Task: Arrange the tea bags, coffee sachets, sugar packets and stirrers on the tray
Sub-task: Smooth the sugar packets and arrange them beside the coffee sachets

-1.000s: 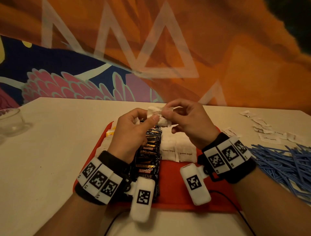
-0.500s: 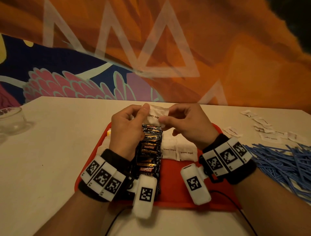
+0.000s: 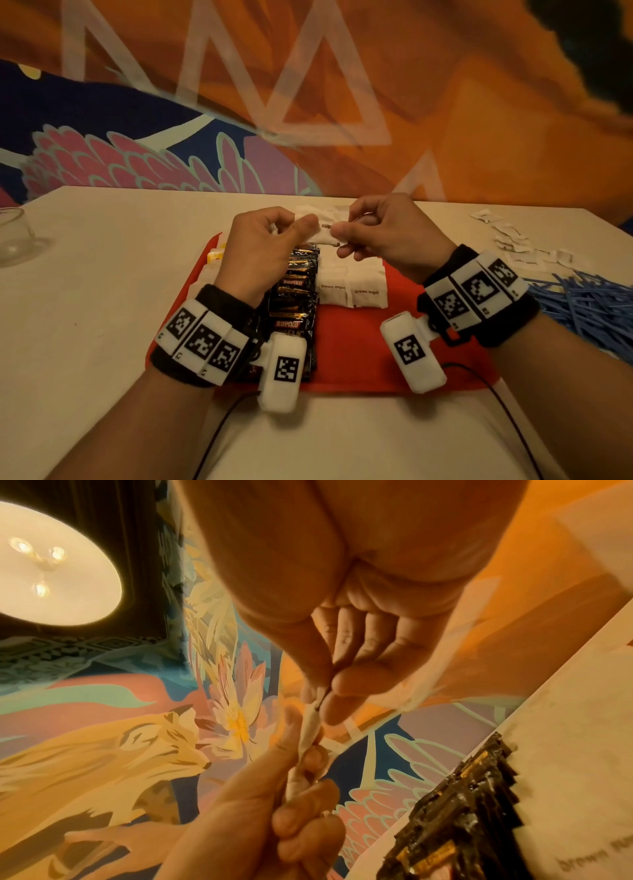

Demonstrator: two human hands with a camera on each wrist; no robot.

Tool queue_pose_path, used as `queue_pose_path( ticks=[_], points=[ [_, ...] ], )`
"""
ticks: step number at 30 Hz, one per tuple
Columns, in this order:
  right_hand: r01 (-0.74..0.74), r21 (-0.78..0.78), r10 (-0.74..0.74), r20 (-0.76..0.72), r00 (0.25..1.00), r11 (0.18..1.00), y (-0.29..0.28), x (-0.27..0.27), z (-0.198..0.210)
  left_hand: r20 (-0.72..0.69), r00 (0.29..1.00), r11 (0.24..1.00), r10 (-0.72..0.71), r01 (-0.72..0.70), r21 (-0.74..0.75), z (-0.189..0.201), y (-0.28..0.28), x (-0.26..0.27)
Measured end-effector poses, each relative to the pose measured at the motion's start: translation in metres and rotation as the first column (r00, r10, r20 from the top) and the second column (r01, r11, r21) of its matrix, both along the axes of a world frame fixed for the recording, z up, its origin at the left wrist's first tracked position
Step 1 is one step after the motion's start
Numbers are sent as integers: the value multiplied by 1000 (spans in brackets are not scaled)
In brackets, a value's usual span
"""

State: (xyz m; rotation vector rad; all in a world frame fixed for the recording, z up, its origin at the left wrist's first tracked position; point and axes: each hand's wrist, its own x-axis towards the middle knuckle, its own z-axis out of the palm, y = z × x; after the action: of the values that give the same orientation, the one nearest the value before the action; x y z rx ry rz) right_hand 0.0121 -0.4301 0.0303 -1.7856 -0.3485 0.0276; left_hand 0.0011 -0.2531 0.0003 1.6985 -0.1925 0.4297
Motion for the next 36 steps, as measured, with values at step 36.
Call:
queue_pose_path(
  ticks=[36],
  points=[
    [122,-861,94,192,977,493,5,14,-30,-271,943,888,-195,52,-457,7,19,9]
  ],
)
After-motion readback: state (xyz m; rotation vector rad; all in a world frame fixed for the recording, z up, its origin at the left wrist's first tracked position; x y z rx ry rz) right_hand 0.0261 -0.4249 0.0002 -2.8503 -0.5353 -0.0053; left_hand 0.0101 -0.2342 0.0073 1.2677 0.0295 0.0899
